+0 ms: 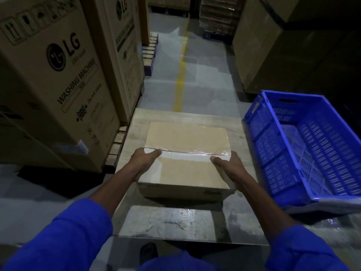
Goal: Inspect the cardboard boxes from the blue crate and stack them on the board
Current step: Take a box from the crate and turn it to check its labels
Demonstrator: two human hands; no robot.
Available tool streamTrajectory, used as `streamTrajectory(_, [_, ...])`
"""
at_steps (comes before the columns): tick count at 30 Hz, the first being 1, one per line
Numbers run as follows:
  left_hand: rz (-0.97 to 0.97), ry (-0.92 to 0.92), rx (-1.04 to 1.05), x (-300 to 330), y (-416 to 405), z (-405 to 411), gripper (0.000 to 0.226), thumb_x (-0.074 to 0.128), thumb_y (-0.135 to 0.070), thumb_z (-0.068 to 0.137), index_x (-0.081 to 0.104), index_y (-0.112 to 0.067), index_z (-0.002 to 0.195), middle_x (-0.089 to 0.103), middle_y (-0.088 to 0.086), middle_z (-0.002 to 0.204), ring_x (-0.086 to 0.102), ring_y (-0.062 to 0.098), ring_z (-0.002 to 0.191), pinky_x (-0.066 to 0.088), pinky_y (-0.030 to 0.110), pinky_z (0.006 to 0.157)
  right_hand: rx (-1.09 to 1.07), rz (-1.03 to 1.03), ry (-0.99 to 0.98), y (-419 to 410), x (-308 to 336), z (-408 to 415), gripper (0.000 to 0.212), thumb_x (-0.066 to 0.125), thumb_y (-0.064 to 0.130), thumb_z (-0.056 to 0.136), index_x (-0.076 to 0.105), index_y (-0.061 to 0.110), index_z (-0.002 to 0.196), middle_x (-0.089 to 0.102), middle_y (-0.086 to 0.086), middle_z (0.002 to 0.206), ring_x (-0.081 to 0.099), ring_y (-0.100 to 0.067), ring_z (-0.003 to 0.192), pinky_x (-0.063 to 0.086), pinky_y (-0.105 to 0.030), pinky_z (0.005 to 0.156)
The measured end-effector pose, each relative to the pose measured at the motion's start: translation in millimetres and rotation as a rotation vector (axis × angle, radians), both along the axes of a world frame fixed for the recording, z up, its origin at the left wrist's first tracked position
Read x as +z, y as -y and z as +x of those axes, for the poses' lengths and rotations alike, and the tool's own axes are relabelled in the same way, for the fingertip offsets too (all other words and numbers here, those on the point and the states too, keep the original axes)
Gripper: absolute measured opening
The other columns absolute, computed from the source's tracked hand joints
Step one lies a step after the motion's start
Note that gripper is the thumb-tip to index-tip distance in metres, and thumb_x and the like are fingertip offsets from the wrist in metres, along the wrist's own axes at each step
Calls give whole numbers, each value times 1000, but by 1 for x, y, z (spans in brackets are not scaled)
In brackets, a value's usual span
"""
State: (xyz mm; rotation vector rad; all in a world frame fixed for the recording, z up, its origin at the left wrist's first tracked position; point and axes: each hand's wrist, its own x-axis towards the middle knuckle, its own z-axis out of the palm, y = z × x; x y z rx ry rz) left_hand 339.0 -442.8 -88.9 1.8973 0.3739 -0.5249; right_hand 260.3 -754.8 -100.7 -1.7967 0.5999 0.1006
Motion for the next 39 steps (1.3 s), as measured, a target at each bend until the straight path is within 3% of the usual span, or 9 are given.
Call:
streamTrajectory(3, [13,19,-4,0,2,0,45,74,-45,91,67,-12,121,71,8,113,67,28,101,57,39,90,12,16,-3,0,3,2,36,80,22,89,66,14,121,76,-3,110,74,-19,99,59,-30,78])
streamTrajectory(14, [29,77,-40,0,-1,-3,49,73,-53,88,66,-19,123,71,4,117,67,25,102,57,45,95,4,85,-3,-1,3,-2,58,86,35,83,58,17,130,73,-2,118,73,-15,101,58,-20,70])
streamTrajectory(17, [-12,68,-50,7,0,-6,53,70,-49,92,60,-17,133,68,5,121,65,24,105,54,37,88,28,114,11,-3,9,-6,47,84,32,86,63,17,125,74,-5,118,73,-14,98,57,-18,68])
streamTrajectory(22, [-81,112,-137,22,-3,-5,81,53,-76,89,47,-22,149,60,2,138,58,21,122,48,38,101,-42,217,92,-7,29,-12,73,64,74,84,59,17,129,70,-13,126,70,-31,113,56,-50,97])
streamTrajectory(24, [-127,158,-89,25,-5,4,102,40,-95,77,40,-27,153,55,-3,145,53,22,133,44,47,111,-143,241,147,-7,39,-10,65,47,77,91,63,23,124,71,-12,125,69,-31,115,54,-54,99])
streamTrajectory(27, [-303,146,27,22,-8,24,112,38,-105,63,47,-29,145,64,3,137,65,26,121,53,54,101,-308,307,182,-1,52,-5,58,35,70,101,69,26,117,74,-7,118,68,-29,115,54,-50,97])
streamTrajectory(32, [-398,99,108,67,1,2,63,18,-78,95,64,-40,117,68,-8,109,63,12,101,53,47,93,-361,292,145,9,60,-9,60,37,72,100,72,26,116,75,-7,117,71,-27,108,58,-47,86])
streamTrajectory(34, [-389,58,65,66,-4,2,67,15,-76,98,71,-41,104,72,-8,105,63,14,103,48,49,98,-339,284,117,11,59,-13,57,39,71,100,72,28,115,75,-7,117,69,-29,110,56,-49,91])
streamTrajectory(39, [-348,33,-70,74,-10,21,54,38,-61,104,70,-18,116,79,11,104,76,29,93,56,52,94,-202,281,121,14,71,-7,46,49,61,101,64,22,121,74,-19,117,75,-32,100,58,-54,94])
